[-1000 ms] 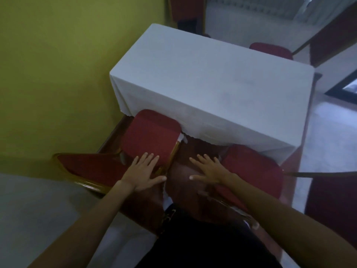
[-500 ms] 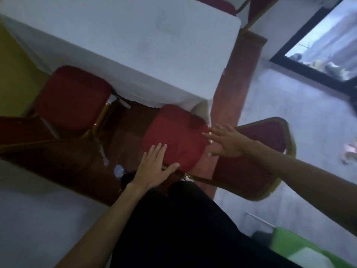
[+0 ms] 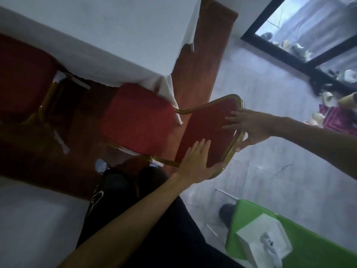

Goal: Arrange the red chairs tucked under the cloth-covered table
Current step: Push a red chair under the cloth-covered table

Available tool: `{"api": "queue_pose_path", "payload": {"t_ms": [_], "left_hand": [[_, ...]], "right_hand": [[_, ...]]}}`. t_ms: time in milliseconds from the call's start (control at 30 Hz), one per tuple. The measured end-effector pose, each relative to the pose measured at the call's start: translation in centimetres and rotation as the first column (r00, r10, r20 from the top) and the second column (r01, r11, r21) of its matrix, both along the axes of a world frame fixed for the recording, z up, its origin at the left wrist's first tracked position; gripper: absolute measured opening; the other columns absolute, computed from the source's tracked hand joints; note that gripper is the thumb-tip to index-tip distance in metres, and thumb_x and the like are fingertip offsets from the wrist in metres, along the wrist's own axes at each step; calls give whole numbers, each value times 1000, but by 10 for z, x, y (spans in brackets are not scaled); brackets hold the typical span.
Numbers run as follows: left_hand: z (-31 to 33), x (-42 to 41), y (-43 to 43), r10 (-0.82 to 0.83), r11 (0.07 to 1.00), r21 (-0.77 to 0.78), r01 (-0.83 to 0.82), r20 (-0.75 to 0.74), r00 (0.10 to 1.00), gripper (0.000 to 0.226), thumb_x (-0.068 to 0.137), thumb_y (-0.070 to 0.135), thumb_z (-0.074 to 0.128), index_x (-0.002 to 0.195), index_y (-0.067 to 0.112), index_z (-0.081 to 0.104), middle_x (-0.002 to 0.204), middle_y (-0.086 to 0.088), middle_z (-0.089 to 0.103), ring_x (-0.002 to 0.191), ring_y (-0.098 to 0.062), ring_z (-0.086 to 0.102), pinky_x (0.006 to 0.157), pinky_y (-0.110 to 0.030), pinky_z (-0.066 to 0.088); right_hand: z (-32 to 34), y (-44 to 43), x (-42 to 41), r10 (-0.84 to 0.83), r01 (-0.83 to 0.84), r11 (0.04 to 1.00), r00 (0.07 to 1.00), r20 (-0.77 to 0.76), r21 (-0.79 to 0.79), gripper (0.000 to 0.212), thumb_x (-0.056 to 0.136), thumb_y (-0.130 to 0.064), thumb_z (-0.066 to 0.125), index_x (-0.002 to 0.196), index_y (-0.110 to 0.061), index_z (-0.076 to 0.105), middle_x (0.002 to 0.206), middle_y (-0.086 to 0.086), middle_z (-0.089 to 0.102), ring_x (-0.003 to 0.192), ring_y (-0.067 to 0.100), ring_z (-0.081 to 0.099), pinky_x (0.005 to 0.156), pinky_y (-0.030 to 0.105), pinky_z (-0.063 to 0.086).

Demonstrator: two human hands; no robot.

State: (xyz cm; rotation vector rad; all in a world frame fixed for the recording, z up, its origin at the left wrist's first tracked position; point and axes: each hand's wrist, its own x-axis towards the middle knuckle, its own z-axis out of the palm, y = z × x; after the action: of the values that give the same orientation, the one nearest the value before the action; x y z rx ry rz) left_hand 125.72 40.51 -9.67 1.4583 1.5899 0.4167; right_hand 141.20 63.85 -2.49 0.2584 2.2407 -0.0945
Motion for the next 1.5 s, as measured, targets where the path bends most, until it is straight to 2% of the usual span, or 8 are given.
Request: {"api": "queue_pose_path", "payload": {"t_ms": [100, 300, 433, 633, 933, 1100, 1333, 1500], "left_hand": [[4, 31, 11, 11, 1000, 1, -11, 38, 999, 97, 86, 79, 34, 156, 18, 8, 164, -7, 9, 150, -28, 8, 120, -47, 8], [-17, 82, 5, 163, 986, 11, -164, 57, 985, 103, 78, 86, -1, 157, 20, 5, 164, -7, 10, 150, -30, 10, 120, -51, 17], [-30, 106, 3, 310, 949, 45, -312, 34, 950, 77, 90, 78, 8, 147, 37, -26, 164, -5, 8, 150, -32, 11, 118, -56, 17], [-36, 118, 10, 452, 889, 70, -453, 29, 891, 66, 101, 61, 18, 150, 27, -9, 157, -5, 10, 146, -37, 23, 114, -60, 24], [-44, 80, -35, 303, 939, 193, -285, -71, 950, 66, 103, 57, 13, 150, 25, -20, 152, -17, 39, 138, -40, 39, 110, -54, 36], [-34, 45, -87, 270, 960, 84, -269, -2, 963, 67, 102, 57, 15, 155, 16, 21, 156, -15, 33, 143, -37, 31, 113, -57, 30], [-15, -46, -130, 156, 977, -153, -151, 16, 988, 78, 92, 67, 42, 154, 28, 16, 161, -4, 23, 146, -29, 22, 117, -53, 23], [-14, -119, -200, 121, 976, -179, -124, -28, 992, 79, 89, 73, 42, 155, 35, 19, 163, 5, 18, 148, -17, 17, 120, -44, 19]], "right_hand": [[4, 14, 9, 68, -69, 997, 997, -25, -23, 102, 76, -96, 27, 154, -32, 31, 162, 4, 29, 152, 26, 15, 123, 44, 6], [-7, 47, 11, 166, -176, 981, 979, -119, -86, 86, 88, -84, 30, 151, -26, 39, 155, 8, 41, 148, 30, 28, 121, 44, 9], [-19, 60, 5, 270, -287, 951, 952, -146, -117, 86, 87, -84, 35, 148, -23, 44, 151, 9, 47, 142, 31, 39, 120, 51, 23], [-27, 60, 5, 292, -318, 944, 931, -221, -91, 90, 85, -84, 38, 142, -16, 52, 145, 13, 53, 134, 35, 48, 115, 54, 32], [-26, 8, -5, 250, -276, 959, 927, -279, -59, 94, 84, -86, 35, 136, -12, 59, 140, 14, 58, 130, 36, 53, 113, 54, 36], [-33, -51, -17, 160, -189, 981, 921, -355, -48, 95, 81, -88, 37, 134, -13, 61, 133, 18, 62, 121, 40, 60, 106, 58, 41], [-50, -153, -50, -7, -26, 998, 867, -497, -59, 96, 76, -89, 47, 127, -11, 66, 120, 16, 70, 109, 40, 66, 100, 55, 43], [-54, -242, -100, -146, 103, 989, 796, -587, -106, 90, 77, -90, 43, 116, -13, 68, 110, 9, 74, 98, 35, 69, 92, 48, 44]]}}
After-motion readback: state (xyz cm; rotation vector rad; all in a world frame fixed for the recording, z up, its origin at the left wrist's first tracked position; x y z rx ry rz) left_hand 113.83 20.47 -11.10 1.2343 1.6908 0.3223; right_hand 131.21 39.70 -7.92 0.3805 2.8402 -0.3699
